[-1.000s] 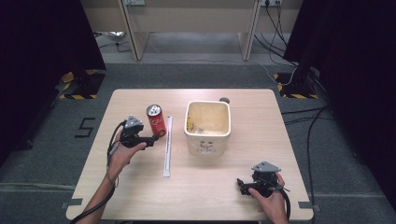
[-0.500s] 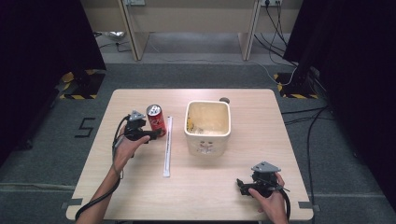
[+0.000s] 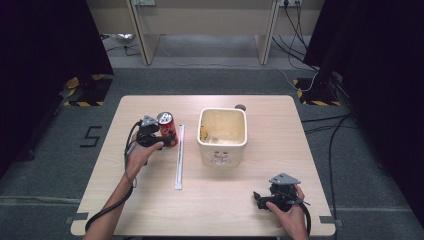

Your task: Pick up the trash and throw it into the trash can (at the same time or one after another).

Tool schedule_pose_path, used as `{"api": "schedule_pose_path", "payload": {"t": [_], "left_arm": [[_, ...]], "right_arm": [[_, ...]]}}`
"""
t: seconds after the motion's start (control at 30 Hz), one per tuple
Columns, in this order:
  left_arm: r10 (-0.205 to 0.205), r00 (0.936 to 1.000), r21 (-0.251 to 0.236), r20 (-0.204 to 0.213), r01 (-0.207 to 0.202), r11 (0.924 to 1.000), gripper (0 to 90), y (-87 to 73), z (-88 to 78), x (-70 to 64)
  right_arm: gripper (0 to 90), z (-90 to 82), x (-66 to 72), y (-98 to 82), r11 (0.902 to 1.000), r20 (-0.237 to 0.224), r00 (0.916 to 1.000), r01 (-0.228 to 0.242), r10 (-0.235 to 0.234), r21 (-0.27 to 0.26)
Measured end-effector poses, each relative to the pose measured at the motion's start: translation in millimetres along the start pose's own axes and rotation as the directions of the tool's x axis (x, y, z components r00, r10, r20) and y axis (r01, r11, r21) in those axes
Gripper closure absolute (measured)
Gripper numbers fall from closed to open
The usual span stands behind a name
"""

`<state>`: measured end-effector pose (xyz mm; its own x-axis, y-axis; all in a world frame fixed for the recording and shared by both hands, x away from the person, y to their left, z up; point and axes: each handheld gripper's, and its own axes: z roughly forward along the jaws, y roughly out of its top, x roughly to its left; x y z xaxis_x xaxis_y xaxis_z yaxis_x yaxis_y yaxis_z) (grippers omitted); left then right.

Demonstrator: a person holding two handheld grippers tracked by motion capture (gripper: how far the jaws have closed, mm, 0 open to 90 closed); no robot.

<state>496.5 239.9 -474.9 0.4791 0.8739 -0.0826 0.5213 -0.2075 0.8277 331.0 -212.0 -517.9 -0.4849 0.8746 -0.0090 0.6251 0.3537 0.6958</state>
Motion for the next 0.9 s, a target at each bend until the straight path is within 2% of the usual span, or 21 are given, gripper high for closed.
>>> {"api": "schedule_pose_path", "payload": {"t": [0.13, 0.23, 0.27, 0.43, 0.5, 0.6, 0.67, 0.8, 0.9], "left_arm": [[0.009, 0.9999, -0.001, -0.004, -0.009, 1.0, 20.3, -0.4, 3.3, -0.4], [0.004, 1.0, -0.001, 0.003, -0.004, 1.0, 30.8, -0.9, 5.7, 1.0], [0.002, 1.0, -0.007, 0.002, -0.002, 1.0, 31.8, -0.8, 5.7, 2.0], [-0.012, 0.9999, -0.024, 0.0, 0.012, 0.9996, 33.8, 2.1, 2.5, 2.7], [0.011, 0.9999, -0.027, -0.007, -0.011, 0.9996, 34.0, 6.6, -3.9, 1.7], [0.021, 0.9998, -0.028, -0.004, -0.021, 0.9994, 34.1, 9.4, -8.9, 0.6], [0.009, 0.9998, -0.04, 0.02, -0.008, 0.9992, 34.2, 11.3, -14.1, -0.7], [0.001, 0.9991, -0.03, 0.043, 0.0, 0.9995, 34.3, 12.7, -16.0, -2.2], [0.011, 0.9989, -0.023, 0.045, -0.01, 0.9997, 34.3, 14.6, -18.1, -4.6]], "right_arm": [[0.3, 0.0, 0.0, 0.0, 1.0, 0.0, 1.0, -0.001, 0.001, 0.0], [0.3, 0.0, 0.0, 0.0, 1.0, 0.0, 1.0, 0.0, 0.0, 0.0], [0.3, 0.0, 0.0, 0.0, 1.0, 0.0, 1.0, 0.0, 0.0, 0.0], [0.3, 0.1, 0.1, 0.0, 1.0, -0.004, 1.0, 0.005, -0.005, -0.001], [0.3, 0.1, 0.1, 0.0, 1.0, -0.004, 1.0, 0.005, -0.005, -0.001], [0.3, 0.1, 0.1, 0.0, 1.0, -0.004, 1.0, 0.005, -0.005, -0.001], [0.3, 0.1, 0.1, 0.0, 1.0, -0.004, 1.0, 0.005, -0.005, -0.001], [0.3, 0.1, 0.1, 0.0, 1.0, -0.004, 1.0, 0.005, -0.005, -0.001], [0.3, 0.1, 0.1, 0.0, 1.0, -0.004, 1.0, 0.005, -0.005, -0.001]]}}
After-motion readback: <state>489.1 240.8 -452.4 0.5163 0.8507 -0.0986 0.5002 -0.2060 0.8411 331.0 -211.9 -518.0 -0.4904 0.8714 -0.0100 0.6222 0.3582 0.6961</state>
